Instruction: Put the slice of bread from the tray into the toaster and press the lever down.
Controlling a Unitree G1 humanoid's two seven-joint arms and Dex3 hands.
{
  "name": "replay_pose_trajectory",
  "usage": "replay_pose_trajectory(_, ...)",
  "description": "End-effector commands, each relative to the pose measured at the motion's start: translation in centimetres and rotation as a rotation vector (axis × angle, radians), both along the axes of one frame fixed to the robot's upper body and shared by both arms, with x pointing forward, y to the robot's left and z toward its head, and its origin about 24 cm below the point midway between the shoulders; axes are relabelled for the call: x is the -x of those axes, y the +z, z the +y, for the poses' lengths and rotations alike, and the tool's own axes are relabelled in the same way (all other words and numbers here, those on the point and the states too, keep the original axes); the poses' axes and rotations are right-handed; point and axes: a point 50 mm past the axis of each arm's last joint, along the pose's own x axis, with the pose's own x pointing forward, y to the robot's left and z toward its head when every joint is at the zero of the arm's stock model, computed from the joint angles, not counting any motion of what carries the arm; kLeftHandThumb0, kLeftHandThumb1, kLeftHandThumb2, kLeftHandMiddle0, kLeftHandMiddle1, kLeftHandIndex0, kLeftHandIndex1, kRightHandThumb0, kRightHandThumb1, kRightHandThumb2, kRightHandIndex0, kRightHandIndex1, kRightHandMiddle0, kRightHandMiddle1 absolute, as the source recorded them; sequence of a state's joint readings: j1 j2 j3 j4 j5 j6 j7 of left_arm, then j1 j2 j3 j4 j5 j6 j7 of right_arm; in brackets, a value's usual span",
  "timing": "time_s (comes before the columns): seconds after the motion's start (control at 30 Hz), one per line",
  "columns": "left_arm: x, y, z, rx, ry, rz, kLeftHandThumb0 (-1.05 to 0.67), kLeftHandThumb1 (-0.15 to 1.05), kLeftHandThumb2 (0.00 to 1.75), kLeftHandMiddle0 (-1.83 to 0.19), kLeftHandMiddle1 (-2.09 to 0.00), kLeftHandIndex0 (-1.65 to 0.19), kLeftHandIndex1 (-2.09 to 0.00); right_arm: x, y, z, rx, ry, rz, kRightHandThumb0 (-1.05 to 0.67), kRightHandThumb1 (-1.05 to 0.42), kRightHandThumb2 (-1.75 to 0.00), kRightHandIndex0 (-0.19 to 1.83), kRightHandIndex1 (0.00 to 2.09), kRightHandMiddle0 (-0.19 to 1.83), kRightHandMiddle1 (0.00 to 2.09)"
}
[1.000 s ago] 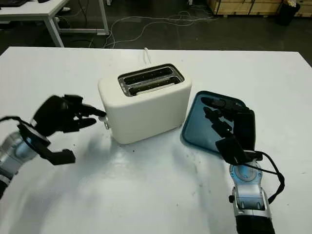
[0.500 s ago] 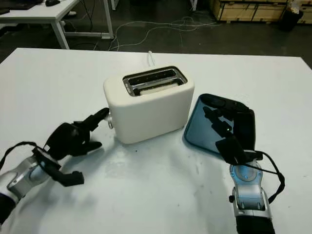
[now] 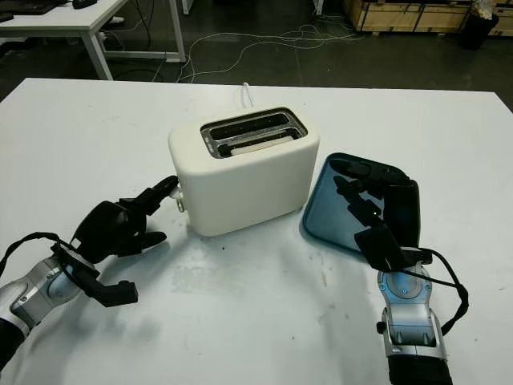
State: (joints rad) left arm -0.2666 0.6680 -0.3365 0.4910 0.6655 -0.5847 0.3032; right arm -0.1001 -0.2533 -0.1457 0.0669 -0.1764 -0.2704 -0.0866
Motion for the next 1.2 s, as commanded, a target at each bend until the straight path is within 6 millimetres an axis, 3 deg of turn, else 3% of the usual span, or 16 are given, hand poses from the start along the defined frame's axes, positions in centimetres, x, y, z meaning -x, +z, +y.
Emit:
replay_pose_trajectory(0.0, 0.5, -1.7, -0.7, -0.121, -0.051, 0.111, -0.34, 0.92, 0.32, -0.74, -1.35, -1.01, -0.18, 0.1, 0.1, 0.2, -0.008, 0.005, -0.01, -0.45, -0.92, -0.21, 0.88, 0.99, 1.13, 0.0)
replay_pose_trajectory(0.1, 0.2, 0.1, -0.6, -0.206, -0.082, 0.05, -0.35, 0.92, 0.32, -0.77, -1.37, -1.04, -0.2, 0.1, 0.1, 0.1, -0.01, 0.007, -0.012, -0.46, -0.92, -0.2, 0.88, 0.99, 1.12, 0.0)
replay_pose_trajectory(0.2, 0.4, 3.7, -2.1, -0.392, -0.121, -0.023, -0.34, 0.92, 0.28, -0.8, -1.43, -1.09, -0.24, 0.1, 0.2, 0.0, -0.002, 0.008, -0.014, -0.46, -0.92, -0.21, 0.88, 0.99, 1.12, 0.0)
replay_pose_trajectory(0.27, 1.1, 6.1, -3.9, -0.507, -0.149, -0.03, -0.34, 0.9, 0.28, -0.89, -1.19, -1.14, -0.29, 0.1, 0.2, 0.1, 0.003, 0.011, -0.015, -0.46, -0.92, -0.21, 0.88, 0.99, 1.12, 0.0)
replay_pose_trajectory(0.3, 1.2, 6.3, -4.6, -0.534, -0.177, -0.012, -0.35, 0.87, 0.29, -0.93, -1.15, -1.19, -0.33, 0.0, 0.2, 0.1, 0.001, 0.013, -0.013, -0.46, -0.92, -0.21, 0.88, 1.0, 1.12, 0.0)
replay_pose_trajectory(0.33, 1.1, 6.2, -5.1, -0.555, -0.198, 0.01, -0.38, 0.79, 0.34, -0.9, -1.49, -1.11, -0.92, 0.0, 0.2, 0.1, -0.002, 0.013, -0.011, -0.45, -0.92, -0.21, 0.89, 1.0, 1.12, 0.0)
replay_pose_trajectory(0.37, 0.9, 5.5, -5.7, -0.614, -0.218, 0.06, -0.4, 0.76, 0.37, -0.9, -1.62, -0.99, -1.29, 0.0, 0.2, 0.1, -0.003, 0.014, -0.01, -0.45, -0.92, -0.21, 0.89, 1.0, 1.12, 0.0)
replay_pose_trajectory(0.43, 0.4, 4.2, -6.7, -0.737, -0.253, 0.154, -0.4, 0.82, 0.29, -0.97, -1.71, -0.86, -1.62, 0.0, 0.2, 0.1, -0.002, 0.015, -0.012, -0.45, -0.92, -0.21, 0.88, 1.01, 1.12, 0.0)
replay_pose_trajectory(0.5, 0.2, 3.5, -7.7, -0.818, -0.266, 0.213, -0.44, 0.89, 0.13, -0.97, -1.74, -0.82, -1.62, 0.0, 0.3, 0.0, -0.002, 0.016, -0.014, -0.46, -0.92, -0.21, 0.87, 1.01, 1.12, 0.0)
replay_pose_trajectory(0.57, 0.1, 3.3, -8.5, -0.876, -0.272, 0.248, -0.49, 0.91, 0.07, -0.96, -1.65, -0.89, -1.31, 0.0, 0.3, 0.0, 0.0, 0.012, -0.012, -0.47, -0.92, -0.21, 0.87, 1.0, 1.12, 0.0)
replay_pose_trajectory(0.6, 0.1, 3.2, -8.8, -0.891, -0.279, 0.254, -0.48, 0.92, 0.08, -0.94, -1.66, -0.9, -1.28, 0.1, 0.2, -0.1, 0.001, 0.01, -0.01, -0.47, -0.92, -0.21, 0.87, 1.0, 1.12, 0.0)
replay_pose_trajectory(0.83, 0.1, 3.1, -9.0, -0.903, -0.299, 0.254, -0.42, 0.92, 0.15, -0.92, -1.74, -0.82, -1.51, 0.0, 0.3, -0.2, 0.009, 0.01, -0.015, -0.46, -0.92, -0.21, 0.87, 0.97, 1.12, 0.0)
replay_pose_trajectory(0.93, 0.0, 3.2, -8.9, -0.881, -0.284, 0.286, -0.41, 0.92, 0.13, -0.87, -1.75, -0.85, -1.42, 0.0, 0.3, -0.2, 0.011, 0.01, -0.013, -0.45, -0.92, -0.21, 0.87, 0.97, 1.12, 0.0)
replay_pose_trajectory(1.17, -0.3, 3.0, -8.0, -0.711, -0.233, 0.174, -0.42, 0.92, 0.13, -0.83, -1.75, -0.8, -1.58, 0.0, 0.2, -0.1, 0.0, 0.011, -0.017, -0.44, -0.92, -0.2, 0.88, 0.98, 1.13, 0.0)
